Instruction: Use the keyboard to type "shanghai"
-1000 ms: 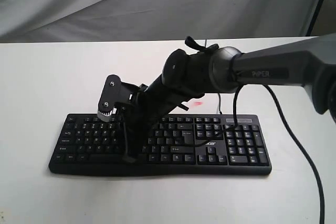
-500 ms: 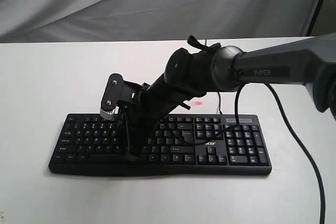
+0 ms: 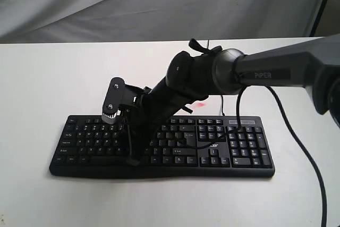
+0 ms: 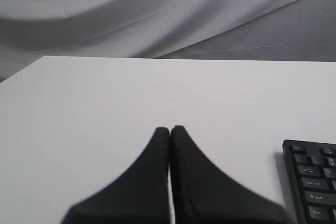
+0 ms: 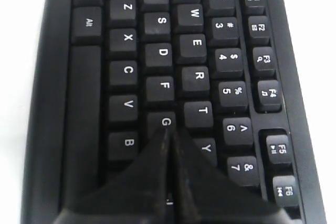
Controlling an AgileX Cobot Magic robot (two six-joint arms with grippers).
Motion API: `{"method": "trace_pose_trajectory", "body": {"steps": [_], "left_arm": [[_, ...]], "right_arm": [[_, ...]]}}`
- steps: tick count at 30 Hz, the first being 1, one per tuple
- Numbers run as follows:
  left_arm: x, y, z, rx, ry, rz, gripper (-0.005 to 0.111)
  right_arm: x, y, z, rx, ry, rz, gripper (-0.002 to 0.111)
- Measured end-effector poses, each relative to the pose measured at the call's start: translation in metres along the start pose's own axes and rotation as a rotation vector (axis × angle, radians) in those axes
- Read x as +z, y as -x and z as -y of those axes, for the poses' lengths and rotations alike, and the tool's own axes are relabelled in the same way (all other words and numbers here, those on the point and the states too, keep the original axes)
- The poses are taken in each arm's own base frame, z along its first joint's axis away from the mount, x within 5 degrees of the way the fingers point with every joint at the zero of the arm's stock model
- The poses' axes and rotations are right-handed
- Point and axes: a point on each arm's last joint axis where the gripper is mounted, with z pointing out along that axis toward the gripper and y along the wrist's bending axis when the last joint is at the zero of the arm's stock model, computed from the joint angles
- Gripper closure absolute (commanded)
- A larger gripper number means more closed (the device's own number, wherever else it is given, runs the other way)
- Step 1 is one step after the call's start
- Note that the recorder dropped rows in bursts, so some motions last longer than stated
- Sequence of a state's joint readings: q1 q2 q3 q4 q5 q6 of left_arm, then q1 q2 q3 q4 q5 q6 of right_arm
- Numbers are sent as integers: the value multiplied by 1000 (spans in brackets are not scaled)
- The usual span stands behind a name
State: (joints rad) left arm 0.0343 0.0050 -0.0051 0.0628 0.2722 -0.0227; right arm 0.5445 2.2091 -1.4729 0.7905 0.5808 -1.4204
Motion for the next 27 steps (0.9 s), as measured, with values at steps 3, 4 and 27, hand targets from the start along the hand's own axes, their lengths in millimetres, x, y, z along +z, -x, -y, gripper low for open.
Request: {"method": "trace_pose_trajectory", "body": {"steps": [3,4,27], "left_arm": [[0,0,0,0,0,0,106],[0,0,0,0,0,0,106],[0,0,0,0,0,0,106]], "right_arm": [[4,-3,0,11,7,-4,108],[4,-2,0,14,7,-1,108],[-17,13,0,-15,-26,38,108]]}}
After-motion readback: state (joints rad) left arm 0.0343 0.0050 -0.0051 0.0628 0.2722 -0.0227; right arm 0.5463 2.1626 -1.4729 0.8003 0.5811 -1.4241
